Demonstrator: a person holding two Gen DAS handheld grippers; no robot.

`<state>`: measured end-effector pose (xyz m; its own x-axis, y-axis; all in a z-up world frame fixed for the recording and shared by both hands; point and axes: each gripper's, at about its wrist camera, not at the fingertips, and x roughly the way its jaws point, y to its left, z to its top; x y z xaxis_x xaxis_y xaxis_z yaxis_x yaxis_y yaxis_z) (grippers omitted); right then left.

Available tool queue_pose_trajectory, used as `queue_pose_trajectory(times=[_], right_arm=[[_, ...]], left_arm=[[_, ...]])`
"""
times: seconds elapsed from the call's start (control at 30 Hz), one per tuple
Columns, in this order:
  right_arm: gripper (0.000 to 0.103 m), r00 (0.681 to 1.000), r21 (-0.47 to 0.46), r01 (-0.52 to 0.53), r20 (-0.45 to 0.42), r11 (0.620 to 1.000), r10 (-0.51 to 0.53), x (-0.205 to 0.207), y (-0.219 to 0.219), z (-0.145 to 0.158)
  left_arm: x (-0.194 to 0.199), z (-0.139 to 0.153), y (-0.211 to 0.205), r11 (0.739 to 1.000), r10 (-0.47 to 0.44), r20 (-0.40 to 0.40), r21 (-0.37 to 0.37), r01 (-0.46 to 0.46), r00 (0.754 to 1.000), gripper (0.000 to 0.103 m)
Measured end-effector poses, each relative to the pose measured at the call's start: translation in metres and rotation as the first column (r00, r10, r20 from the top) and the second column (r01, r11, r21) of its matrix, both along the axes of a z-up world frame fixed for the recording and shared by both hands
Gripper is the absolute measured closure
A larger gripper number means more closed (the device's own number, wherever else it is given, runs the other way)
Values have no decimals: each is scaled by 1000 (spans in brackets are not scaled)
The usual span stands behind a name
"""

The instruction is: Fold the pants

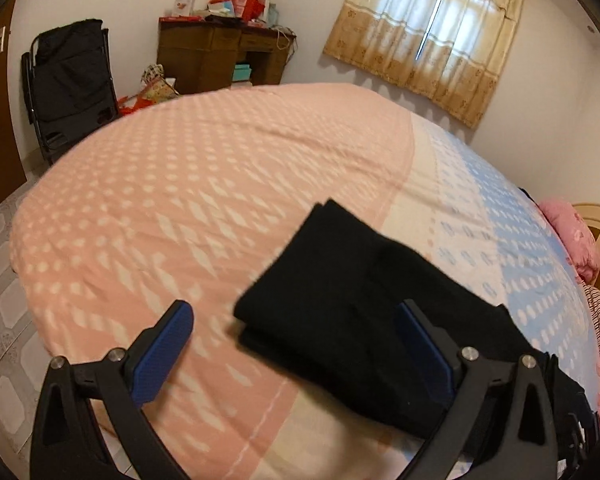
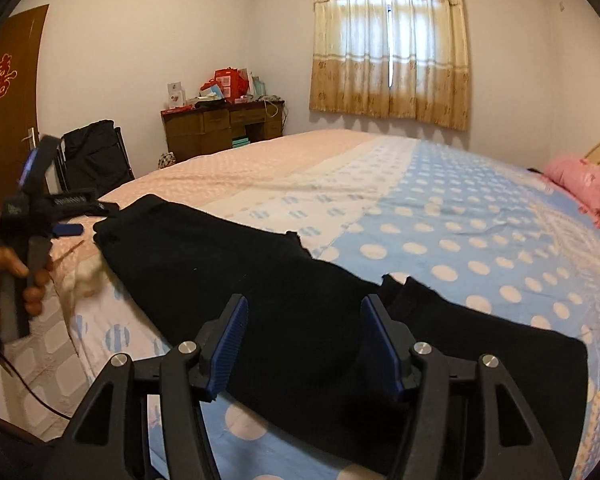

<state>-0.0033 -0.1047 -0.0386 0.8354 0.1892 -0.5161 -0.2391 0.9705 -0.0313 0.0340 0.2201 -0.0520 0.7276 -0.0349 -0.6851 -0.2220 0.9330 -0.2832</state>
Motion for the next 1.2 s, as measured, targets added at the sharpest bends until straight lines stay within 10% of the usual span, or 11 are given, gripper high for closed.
queue_pose_trajectory(times=[0.2,0.33,0.47,0.77,0.97,1.2], right_arm=[[42,1000,25,17,7,1000,-17,-2,-3,6],[42,998,75,57,11,996,-58,-4,-13,12],[42,990,151,136,8,979,-139,-9,-41,20],[42,937,265,347,-56,900,-345,-22,-122,18],[42,876,318,473,-72,822,-477,-43,-183,24],[42,781,347,600,-56,721,-623,-96,-243,36]], left_arm=[[6,-4,-15,998,50,0,36,-50,999,6],[7,-1,-30,996,30,-22,83,-28,999,42],[6,-1,-25,1000,-11,-13,-29,11,1000,76],[3,42,-63,994,-112,112,-4,113,987,79],[-15,95,-158,932,-363,267,95,350,893,80],[-45,97,-313,709,-701,277,172,684,657,80]])
